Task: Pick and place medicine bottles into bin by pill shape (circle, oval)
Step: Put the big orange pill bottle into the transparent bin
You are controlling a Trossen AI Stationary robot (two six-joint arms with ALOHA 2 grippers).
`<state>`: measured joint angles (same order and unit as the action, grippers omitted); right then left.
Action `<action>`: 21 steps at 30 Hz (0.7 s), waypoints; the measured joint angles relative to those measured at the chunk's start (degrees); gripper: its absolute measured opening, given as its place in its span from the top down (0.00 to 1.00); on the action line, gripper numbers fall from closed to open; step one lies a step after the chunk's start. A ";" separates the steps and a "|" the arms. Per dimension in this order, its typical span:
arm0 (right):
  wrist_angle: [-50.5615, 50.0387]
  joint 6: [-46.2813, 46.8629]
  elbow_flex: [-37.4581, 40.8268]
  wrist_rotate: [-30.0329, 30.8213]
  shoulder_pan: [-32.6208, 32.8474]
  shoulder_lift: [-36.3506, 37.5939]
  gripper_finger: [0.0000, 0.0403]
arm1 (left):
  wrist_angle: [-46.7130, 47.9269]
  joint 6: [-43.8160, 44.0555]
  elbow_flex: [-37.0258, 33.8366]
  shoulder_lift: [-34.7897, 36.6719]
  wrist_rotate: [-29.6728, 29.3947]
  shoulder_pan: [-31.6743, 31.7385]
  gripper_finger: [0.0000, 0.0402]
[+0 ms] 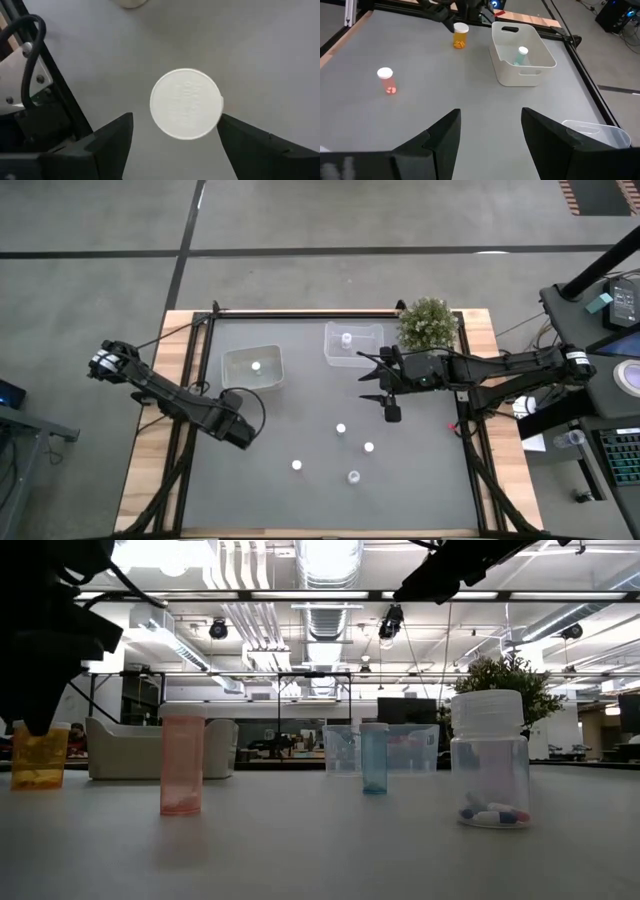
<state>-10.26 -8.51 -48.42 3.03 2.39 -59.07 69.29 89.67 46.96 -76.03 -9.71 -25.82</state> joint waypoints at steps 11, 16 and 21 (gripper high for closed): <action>0.05 0.38 0.00 0.00 0.00 -0.02 0.50 | -8.53 -1.03 -5.24 0.13 -0.23 0.37 0.32; 0.07 0.39 0.02 0.00 0.00 -0.02 0.50 | -9.11 -1.53 -5.42 0.13 -2.13 0.43 0.32; 0.07 0.39 0.02 0.00 0.00 -0.02 0.50 | -9.12 -1.97 -5.42 0.13 -2.69 0.48 0.39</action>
<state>-10.20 -8.12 -48.40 3.03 2.39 -59.09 60.17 87.70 41.54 -75.90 -12.40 -25.34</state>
